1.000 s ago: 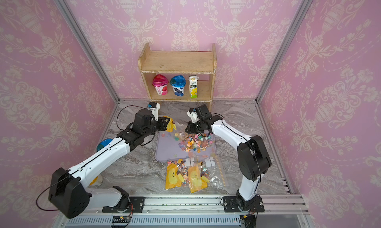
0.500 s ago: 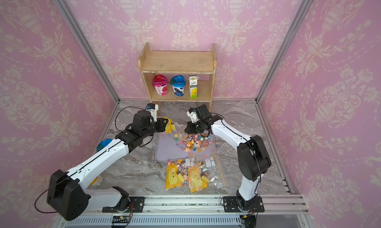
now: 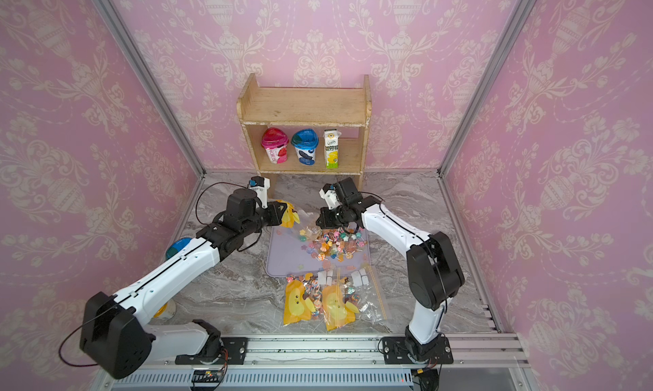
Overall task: Pour candies out of the ziploc bag
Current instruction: 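Pour the candies out of the ziploc bag onto the tray.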
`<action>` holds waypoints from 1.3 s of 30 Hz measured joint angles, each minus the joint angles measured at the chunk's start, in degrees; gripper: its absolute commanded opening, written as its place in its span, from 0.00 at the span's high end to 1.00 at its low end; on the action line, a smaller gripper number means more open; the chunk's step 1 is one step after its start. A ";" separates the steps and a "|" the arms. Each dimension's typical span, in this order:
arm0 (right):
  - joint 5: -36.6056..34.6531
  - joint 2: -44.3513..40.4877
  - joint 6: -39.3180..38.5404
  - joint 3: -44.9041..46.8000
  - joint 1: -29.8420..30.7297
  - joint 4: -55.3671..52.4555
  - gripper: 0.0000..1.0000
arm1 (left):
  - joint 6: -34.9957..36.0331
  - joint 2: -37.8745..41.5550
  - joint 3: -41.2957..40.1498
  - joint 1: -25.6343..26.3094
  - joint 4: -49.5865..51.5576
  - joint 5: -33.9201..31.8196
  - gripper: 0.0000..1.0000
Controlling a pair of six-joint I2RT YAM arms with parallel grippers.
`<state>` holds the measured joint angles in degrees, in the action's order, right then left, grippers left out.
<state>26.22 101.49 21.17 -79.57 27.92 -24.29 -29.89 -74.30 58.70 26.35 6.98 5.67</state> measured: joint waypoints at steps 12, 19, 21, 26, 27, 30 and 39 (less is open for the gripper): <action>0.22 0.55 0.00 -0.07 0.00 0.42 1.00 | 0.26 -0.04 0.28 -0.26 0.63 0.04 1.00; 0.48 0.81 0.22 0.24 0.04 1.51 1.00 | 0.31 -0.48 0.83 -0.37 0.57 0.09 1.00; 1.14 1.25 0.52 0.79 0.04 2.23 1.00 | 0.31 -0.66 0.83 -0.35 0.70 0.28 1.00; 1.33 1.70 1.07 0.79 0.15 2.62 1.00 | 0.50 -1.49 2.01 -0.37 1.86 0.44 1.00; 1.36 1.70 1.11 0.79 0.15 2.73 1.00 | 0.50 -1.66 2.34 -0.37 1.95 0.46 1.00; 1.36 1.73 1.11 0.79 0.15 2.82 1.00 | 0.48 -1.68 2.34 -0.37 1.95 0.48 1.00; 1.46 1.77 1.11 0.79 0.15 2.82 1.00 | 0.52 -1.66 2.34 -0.37 2.16 0.44 1.00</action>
<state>27.68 103.26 22.28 -78.78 28.08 -21.47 -29.36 -75.96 61.04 25.98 9.15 6.11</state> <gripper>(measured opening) 0.051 0.119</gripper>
